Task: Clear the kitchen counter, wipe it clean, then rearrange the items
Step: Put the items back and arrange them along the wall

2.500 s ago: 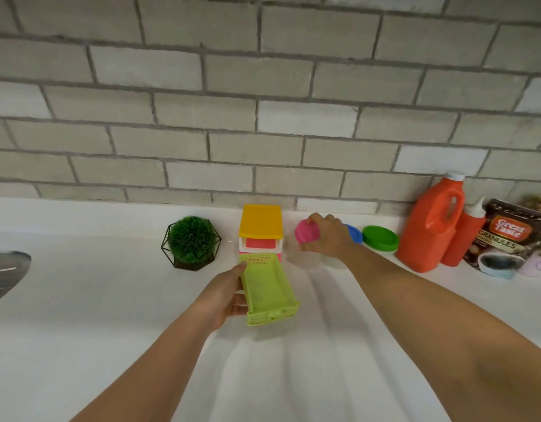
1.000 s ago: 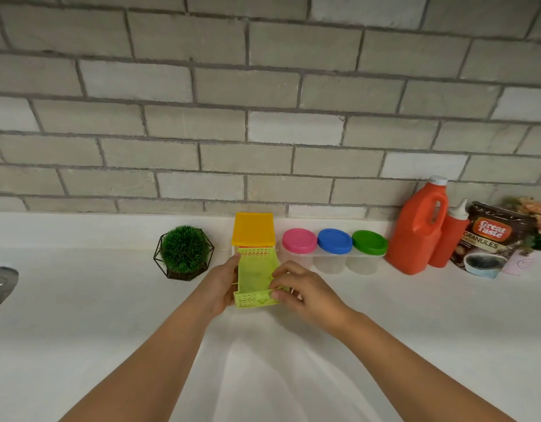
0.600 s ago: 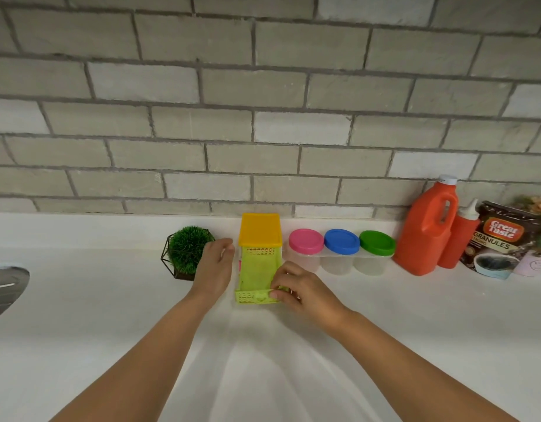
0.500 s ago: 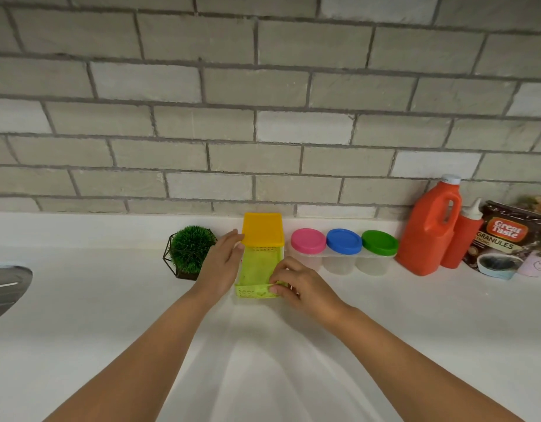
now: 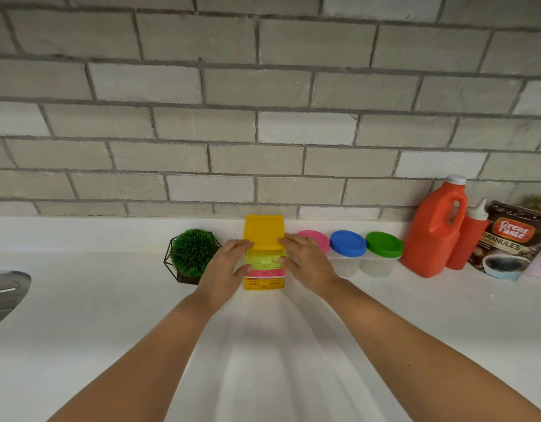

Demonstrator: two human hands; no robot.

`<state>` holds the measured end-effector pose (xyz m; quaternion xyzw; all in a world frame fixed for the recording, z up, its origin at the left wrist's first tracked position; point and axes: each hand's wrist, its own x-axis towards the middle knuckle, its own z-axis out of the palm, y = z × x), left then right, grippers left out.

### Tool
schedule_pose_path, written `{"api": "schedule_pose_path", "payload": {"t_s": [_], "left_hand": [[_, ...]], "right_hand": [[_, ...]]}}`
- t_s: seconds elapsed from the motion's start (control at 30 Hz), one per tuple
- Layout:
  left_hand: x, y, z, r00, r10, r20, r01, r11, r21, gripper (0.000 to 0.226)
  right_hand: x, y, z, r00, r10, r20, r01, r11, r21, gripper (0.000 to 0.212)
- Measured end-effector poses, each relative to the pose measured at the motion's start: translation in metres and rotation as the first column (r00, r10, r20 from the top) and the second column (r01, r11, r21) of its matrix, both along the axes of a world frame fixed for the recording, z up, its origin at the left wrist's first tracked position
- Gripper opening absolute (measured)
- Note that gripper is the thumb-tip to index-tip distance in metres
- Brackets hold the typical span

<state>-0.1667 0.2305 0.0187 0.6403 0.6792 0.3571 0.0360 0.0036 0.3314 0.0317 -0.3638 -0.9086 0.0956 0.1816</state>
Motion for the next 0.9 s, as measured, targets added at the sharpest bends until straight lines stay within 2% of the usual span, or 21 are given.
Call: {"api": "schedule_pose_path", "payload": {"t_s": [0.3, 0.57, 0.8, 0.9], "left_hand": [[0.012, 0.016, -0.003, 0.98, 0.174, -0.1, -0.156, 0.973, 0.172, 0.031], [0.007, 0.021, -0.002, 0.985, 0.165, -0.04, -0.155, 0.97, 0.19, 0.028], [0.008, 0.016, -0.003, 0.992, 0.124, -0.006, -0.121, 0.976, 0.179, 0.025], [0.01, 0.014, -0.004, 0.992, 0.124, -0.022, -0.118, 0.977, 0.179, 0.027]], "right_hand": [[-0.005, 0.001, -0.008, 0.969, -0.033, -0.245, 0.06, 0.993, 0.106, 0.033], [-0.006, 0.003, -0.013, 0.956, -0.038, -0.292, 0.069, 0.993, 0.096, 0.031], [-0.007, 0.0, -0.005, 0.982, -0.047, -0.185, 0.06, 0.996, 0.063, 0.035], [-0.005, -0.002, 0.001, 0.998, -0.061, 0.028, 0.06, 0.997, 0.045, 0.047]]}}
